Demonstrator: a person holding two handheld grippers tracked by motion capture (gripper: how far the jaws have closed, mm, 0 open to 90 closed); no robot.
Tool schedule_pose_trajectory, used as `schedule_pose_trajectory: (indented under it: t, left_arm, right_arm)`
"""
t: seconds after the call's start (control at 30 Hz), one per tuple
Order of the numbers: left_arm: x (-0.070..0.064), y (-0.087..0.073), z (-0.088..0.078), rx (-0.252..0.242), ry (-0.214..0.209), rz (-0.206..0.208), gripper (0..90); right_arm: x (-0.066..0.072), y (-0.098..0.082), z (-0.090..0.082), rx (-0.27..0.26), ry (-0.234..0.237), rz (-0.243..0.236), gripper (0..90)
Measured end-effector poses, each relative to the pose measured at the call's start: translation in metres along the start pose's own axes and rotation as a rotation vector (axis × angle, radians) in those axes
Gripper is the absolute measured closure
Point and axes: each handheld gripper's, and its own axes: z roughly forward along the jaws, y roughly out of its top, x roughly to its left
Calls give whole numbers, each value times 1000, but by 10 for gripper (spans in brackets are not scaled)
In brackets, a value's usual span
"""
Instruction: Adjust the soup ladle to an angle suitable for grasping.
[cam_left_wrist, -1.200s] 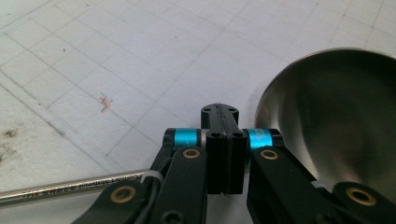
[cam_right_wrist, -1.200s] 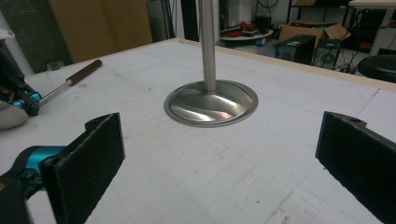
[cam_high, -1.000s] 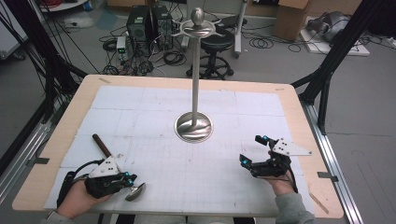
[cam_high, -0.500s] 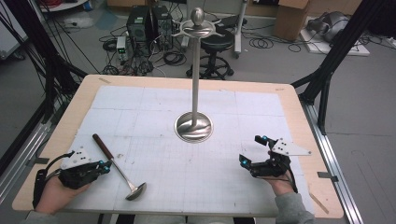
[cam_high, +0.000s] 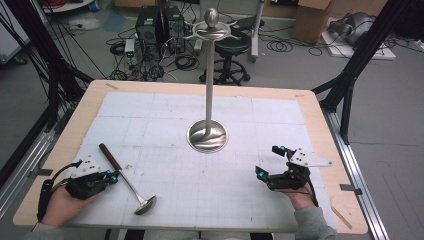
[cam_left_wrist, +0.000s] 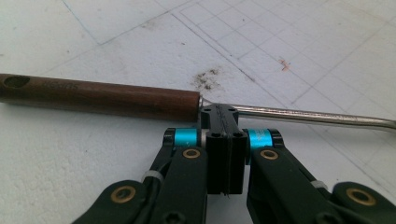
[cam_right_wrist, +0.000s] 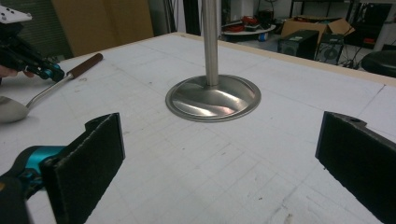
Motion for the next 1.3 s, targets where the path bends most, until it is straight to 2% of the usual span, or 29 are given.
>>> schedule_pose_trajectory:
  t: [0.23,0.27,0.4,0.53,0.67,0.7,0.87,1.3]
  left_arm:
    - [2,1,2,5,-7,0,895]
    - [2,1,3,-5,-9,-13,895]
    - [2,2,5,-1,-11,-13,895]
    - [4,5,10,-6,-16,-38,895]
    - [4,8,13,-5,-12,-40,895]
    - [3,10,16,-5,-11,-54,895]
    - [1,13,20,-9,-11,-67,895]
    - [-4,21,31,-17,-30,-57,895]
  right_arm:
    - [0,0,0,4,-1,0,3]
    - [0,0,0,3,0,0,3]
    - [1,0,0,7,3,3,3]
    - [1,0,0,6,1,4,3]
    - [0,0,0,7,0,-2,3]
    - [0,0,0,7,0,-3,3]
    - [0,0,1,9,0,-5,3]
    - [0,0,1,10,0,-9,3]
